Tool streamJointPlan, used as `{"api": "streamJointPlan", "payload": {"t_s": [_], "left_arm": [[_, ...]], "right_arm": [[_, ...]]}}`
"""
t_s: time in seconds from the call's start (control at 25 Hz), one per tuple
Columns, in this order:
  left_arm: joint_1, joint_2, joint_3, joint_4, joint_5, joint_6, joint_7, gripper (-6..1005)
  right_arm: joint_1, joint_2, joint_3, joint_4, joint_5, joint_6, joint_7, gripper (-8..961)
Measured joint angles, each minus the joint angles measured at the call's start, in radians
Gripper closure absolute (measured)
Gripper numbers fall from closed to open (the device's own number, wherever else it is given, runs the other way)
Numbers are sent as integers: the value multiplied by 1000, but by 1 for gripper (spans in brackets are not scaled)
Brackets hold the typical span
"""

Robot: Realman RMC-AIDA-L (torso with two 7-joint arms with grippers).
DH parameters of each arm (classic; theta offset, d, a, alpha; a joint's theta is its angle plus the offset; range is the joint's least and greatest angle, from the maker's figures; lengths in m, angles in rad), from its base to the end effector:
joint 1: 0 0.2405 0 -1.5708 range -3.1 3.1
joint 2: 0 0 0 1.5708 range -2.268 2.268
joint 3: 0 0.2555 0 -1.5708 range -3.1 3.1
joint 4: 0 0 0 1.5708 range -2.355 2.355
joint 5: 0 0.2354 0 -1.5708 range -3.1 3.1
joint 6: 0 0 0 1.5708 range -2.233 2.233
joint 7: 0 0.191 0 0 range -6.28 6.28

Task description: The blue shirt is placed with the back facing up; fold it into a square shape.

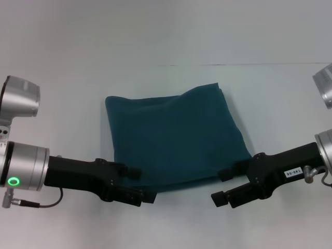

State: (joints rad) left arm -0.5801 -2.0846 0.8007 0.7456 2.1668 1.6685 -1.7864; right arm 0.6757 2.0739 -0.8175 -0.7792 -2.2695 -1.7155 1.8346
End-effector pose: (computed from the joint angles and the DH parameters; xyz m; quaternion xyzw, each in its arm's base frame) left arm -0.2410 0.3478 -0.0556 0.9329 0.3273 0.1501 0.0036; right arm 0.2207 0.3594 -0.0520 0.9513 -0.2939 -0.0889 0.0291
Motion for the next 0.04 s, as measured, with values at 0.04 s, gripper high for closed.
{"api": "streamJointPlan", "payload": {"t_s": [0.04], "left_arm": [[0, 0, 0, 0, 0, 2, 1, 52]], "right_arm": [[1, 0, 0, 0, 0, 0, 0, 58]]}}
